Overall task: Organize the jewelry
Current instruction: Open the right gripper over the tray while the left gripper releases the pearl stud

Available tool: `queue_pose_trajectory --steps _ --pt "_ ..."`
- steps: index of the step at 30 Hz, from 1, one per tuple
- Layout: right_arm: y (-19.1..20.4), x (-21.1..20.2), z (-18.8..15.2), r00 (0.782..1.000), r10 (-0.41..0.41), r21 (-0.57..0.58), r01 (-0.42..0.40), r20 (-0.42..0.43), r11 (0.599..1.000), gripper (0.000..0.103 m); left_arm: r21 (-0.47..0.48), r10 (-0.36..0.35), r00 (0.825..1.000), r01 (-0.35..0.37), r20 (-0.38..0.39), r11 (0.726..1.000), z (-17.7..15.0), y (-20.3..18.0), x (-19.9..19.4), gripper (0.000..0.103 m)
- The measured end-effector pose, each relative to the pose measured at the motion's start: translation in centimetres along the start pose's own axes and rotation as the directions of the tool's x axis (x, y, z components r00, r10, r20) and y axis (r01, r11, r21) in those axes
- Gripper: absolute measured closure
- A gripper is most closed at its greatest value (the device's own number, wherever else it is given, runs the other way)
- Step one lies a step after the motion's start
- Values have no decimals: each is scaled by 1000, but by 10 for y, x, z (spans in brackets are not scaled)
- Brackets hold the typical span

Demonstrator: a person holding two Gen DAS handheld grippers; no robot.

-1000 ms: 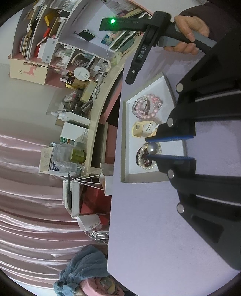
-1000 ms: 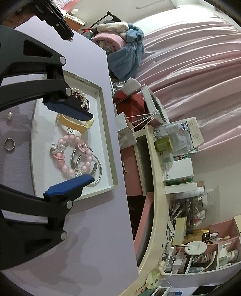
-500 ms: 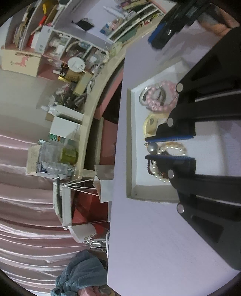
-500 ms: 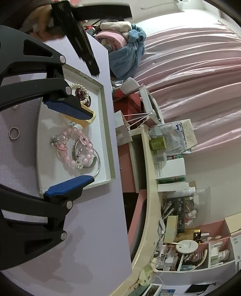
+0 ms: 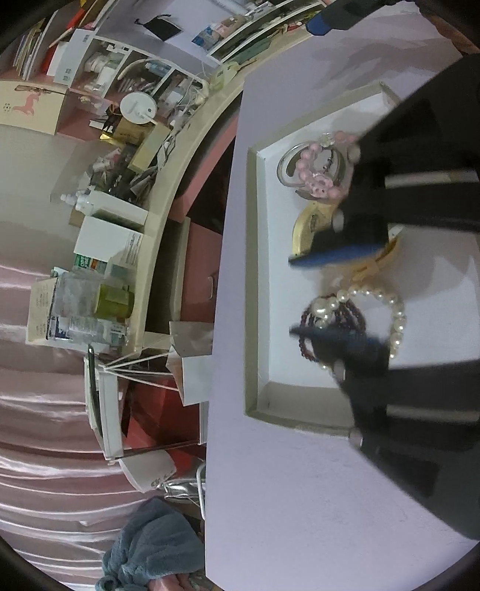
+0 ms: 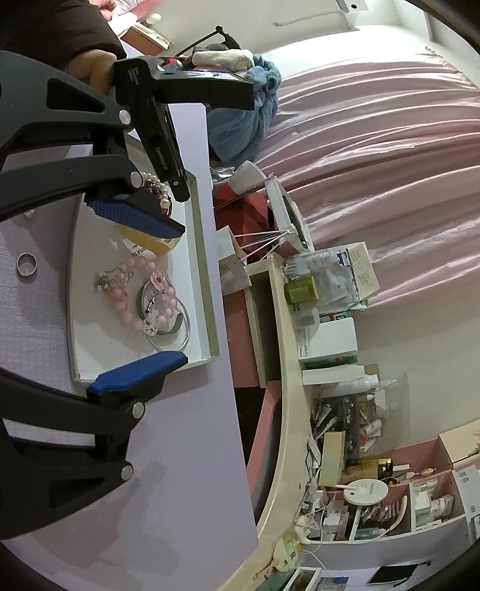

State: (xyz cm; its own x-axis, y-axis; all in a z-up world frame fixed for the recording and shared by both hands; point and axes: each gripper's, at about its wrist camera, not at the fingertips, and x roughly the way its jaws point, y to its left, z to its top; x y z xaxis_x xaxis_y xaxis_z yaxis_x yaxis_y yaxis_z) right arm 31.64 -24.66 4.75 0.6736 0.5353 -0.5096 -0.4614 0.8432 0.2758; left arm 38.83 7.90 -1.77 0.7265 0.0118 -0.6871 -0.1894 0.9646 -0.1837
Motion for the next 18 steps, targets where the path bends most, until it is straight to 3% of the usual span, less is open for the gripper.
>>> queue_pose_trajectory --steps 9,18 --pt "10 -19 -3 1000 -6 -12 6 12 1000 38 -8 9 994 -9 107 1000 -3 17 -70 45" --pt "22 -48 -18 1000 -19 -24 19 -1 1000 38 -30 14 984 -9 177 1000 -33 33 -147 33"
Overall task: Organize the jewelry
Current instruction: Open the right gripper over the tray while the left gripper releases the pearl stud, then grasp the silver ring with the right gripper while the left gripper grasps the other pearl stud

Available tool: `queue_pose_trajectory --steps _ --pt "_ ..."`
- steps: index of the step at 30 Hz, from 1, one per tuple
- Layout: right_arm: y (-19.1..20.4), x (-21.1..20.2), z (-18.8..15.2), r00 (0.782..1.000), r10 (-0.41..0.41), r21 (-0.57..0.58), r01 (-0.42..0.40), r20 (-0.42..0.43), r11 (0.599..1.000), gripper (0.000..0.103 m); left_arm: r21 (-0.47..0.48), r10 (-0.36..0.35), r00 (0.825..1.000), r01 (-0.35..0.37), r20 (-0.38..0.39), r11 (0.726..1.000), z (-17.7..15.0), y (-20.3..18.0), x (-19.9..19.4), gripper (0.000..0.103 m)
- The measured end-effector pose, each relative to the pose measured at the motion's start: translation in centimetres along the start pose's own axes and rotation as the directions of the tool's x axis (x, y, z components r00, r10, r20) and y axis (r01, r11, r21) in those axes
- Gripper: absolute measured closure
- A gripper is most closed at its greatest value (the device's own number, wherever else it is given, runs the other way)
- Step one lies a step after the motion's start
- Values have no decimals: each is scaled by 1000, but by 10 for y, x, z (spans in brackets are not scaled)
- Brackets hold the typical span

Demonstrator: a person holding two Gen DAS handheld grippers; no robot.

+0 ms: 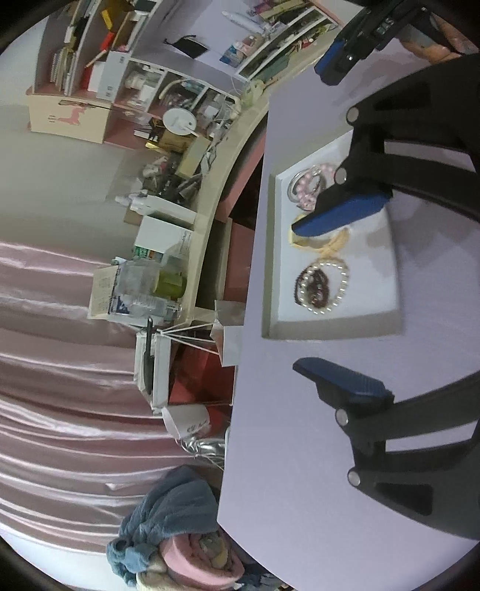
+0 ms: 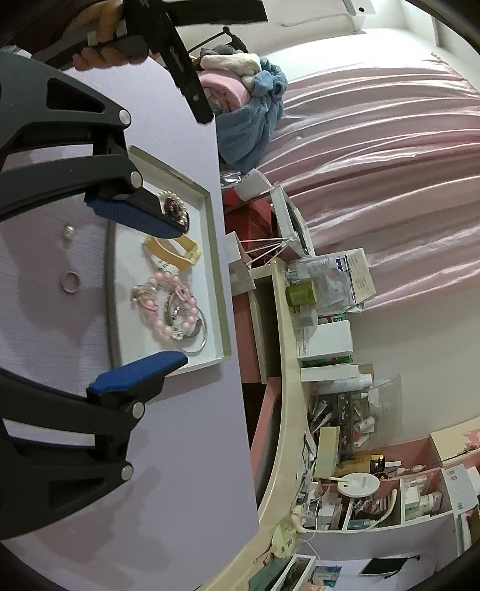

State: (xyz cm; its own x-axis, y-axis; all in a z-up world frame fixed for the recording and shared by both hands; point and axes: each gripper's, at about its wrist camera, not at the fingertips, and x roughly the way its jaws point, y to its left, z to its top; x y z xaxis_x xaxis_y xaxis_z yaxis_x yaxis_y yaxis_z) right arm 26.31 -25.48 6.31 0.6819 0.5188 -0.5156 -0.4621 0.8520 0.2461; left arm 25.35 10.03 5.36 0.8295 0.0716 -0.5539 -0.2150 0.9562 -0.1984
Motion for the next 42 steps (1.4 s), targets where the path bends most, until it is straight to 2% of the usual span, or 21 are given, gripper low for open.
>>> queue_pose_trajectory --steps 5,9,17,33,42 --pt "10 -10 -13 1000 -14 -35 14 -18 999 38 -25 8 1000 -7 19 1000 -20 12 -39 25" --pt "14 -8 -30 998 -42 -64 39 -52 997 38 -10 30 999 -30 38 1000 -36 18 -61 20" --pt "16 -6 -48 994 -48 -53 43 -100 998 38 -15 51 997 -50 62 999 -46 31 -86 13" --pt "25 -2 -54 991 -51 -74 42 -125 996 38 -11 62 997 -61 40 998 -52 37 -82 13" --pt "24 13 -65 979 -55 -90 38 -195 995 40 -8 59 998 -59 25 998 -53 38 -74 13"
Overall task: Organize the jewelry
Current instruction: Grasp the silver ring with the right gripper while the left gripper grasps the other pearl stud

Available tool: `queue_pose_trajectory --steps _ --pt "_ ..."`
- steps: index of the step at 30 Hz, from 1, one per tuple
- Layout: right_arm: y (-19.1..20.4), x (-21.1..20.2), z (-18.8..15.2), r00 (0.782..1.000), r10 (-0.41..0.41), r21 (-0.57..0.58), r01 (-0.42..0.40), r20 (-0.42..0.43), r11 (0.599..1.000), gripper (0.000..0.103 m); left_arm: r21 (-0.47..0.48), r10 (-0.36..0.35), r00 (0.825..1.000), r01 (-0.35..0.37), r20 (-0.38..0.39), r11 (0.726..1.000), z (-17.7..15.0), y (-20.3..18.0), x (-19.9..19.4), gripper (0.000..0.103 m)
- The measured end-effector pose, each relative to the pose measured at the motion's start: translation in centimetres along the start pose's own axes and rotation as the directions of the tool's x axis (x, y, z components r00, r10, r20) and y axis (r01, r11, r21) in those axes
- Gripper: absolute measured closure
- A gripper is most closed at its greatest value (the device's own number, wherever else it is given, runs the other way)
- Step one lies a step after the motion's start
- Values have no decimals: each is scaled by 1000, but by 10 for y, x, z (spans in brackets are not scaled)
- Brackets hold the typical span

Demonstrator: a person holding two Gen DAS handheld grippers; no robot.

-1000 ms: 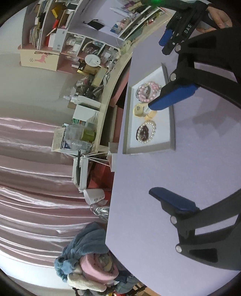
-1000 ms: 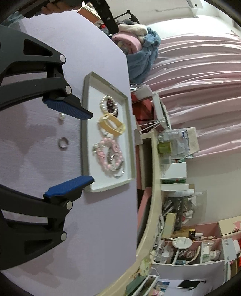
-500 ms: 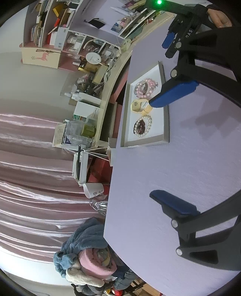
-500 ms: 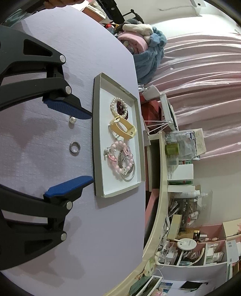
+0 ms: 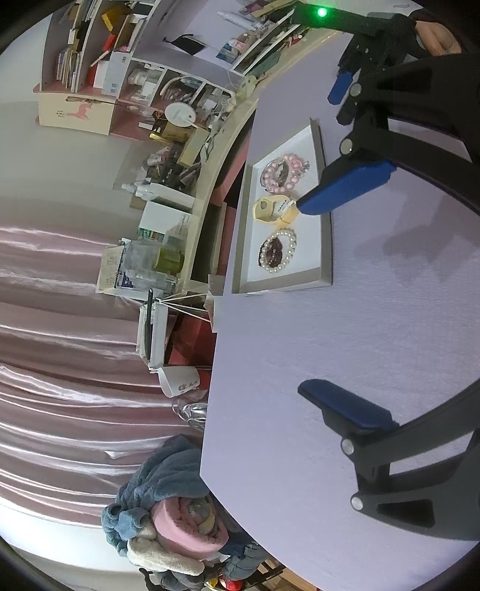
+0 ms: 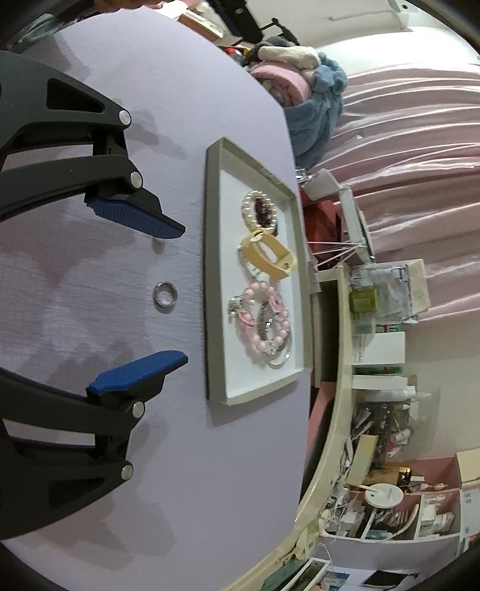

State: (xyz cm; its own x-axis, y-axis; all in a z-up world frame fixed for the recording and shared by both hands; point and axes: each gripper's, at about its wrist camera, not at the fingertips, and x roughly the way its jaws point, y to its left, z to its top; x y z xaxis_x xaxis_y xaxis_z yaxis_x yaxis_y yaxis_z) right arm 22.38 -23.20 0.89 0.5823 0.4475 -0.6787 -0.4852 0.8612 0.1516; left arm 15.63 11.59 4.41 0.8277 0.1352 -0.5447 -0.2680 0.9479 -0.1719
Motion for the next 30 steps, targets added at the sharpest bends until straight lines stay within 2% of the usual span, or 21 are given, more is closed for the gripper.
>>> queue_pose_trajectory --steps 3,8,13,17,22,24,30 --pt "3 10 -5 998 -15 -33 14 -57 999 45 -2 1 1000 -1 1 1000 0 0 -1 13" --pt "11 25 -14 991 -24 -81 13 -135 997 48 -6 -1 1000 1 -5 1000 -1 0 2 13" --pt "16 42 -14 982 -53 -103 34 -183 994 61 -5 -3 1000 3 -11 1000 -4 1 6 13" --pt "16 49 -8 982 -59 -100 42 -177 994 70 2 -7 1000 7 -15 1000 -6 -1 9 13" --pt "16 54 -5 983 -55 -107 37 -175 994 72 9 -13 1000 13 -22 1000 -9 -5 11 13" --pt "15 54 -4 983 -47 -106 28 -177 994 80 14 -16 999 16 -28 1000 -11 -7 12 13" --pt "9 49 -5 982 -43 -79 28 -184 996 81 27 -44 997 46 -63 999 -17 -22 21 13"
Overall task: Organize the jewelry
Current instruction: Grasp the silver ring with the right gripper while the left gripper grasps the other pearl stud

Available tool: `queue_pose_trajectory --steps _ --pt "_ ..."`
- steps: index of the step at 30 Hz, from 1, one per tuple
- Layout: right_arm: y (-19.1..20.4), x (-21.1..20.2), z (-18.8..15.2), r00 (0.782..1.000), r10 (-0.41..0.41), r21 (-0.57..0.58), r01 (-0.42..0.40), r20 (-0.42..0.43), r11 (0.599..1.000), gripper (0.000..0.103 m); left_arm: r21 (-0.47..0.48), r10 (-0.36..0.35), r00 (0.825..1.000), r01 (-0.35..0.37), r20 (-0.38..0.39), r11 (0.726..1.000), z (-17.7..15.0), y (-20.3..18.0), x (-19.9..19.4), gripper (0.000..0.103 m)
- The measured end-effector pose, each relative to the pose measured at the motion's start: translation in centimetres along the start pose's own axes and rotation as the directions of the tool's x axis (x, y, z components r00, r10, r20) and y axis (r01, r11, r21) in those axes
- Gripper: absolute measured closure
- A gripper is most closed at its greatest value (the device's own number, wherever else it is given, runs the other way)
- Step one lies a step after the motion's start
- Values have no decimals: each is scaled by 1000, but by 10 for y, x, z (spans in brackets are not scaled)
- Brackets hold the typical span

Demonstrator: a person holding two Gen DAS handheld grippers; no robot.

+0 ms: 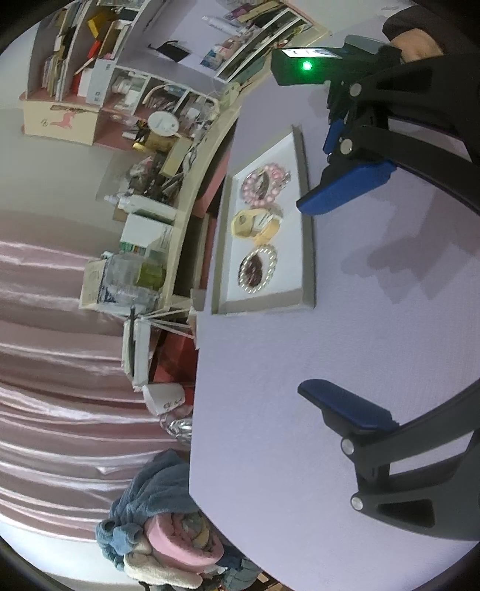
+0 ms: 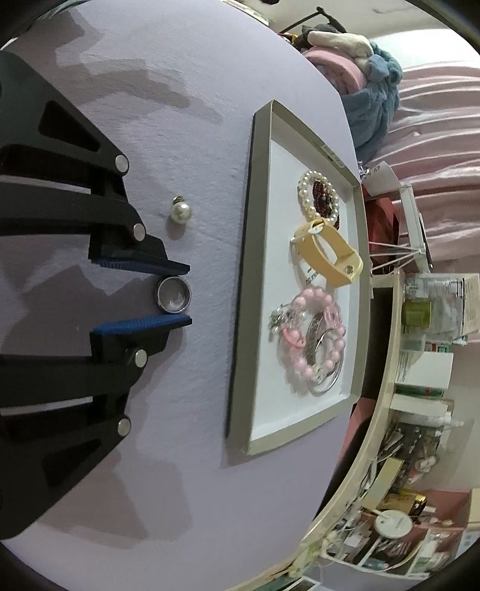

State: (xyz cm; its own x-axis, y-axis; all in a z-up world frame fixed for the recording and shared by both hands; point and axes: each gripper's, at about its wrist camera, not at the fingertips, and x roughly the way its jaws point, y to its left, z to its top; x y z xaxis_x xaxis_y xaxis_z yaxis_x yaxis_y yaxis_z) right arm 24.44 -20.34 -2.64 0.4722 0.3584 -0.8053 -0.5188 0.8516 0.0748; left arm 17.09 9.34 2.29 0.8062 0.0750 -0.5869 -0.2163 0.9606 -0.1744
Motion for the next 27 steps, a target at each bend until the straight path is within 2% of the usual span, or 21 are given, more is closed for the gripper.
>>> queue_pose_trajectory --steps 4,9,12,18,21,25,27 --pt "-19 -13 -6 1000 28 69 -29 9 997 81 31 -37 998 38 -50 999 -11 -21 15 13" --pt "-48 -42 -7 997 10 130 -20 79 991 81 75 -82 989 92 -126 993 -25 -57 42 13" --pt "-62 -57 -4 993 1 155 -19 116 988 81 121 -80 982 102 -171 987 -35 -84 60 14" --pt "-77 -63 0 989 1 179 -28 145 984 80 202 -45 963 101 -264 974 -48 -121 93 36" --pt "-82 -62 -2 989 14 194 -43 147 980 80 199 -28 954 91 -297 976 -51 -129 110 46" --pt "-86 -59 -3 989 29 206 -59 147 977 80 209 -2 957 65 -289 976 -50 -135 117 56" --pt "-88 -60 -4 988 35 208 -65 147 976 80 208 3 958 59 -287 976 -49 -136 118 67"
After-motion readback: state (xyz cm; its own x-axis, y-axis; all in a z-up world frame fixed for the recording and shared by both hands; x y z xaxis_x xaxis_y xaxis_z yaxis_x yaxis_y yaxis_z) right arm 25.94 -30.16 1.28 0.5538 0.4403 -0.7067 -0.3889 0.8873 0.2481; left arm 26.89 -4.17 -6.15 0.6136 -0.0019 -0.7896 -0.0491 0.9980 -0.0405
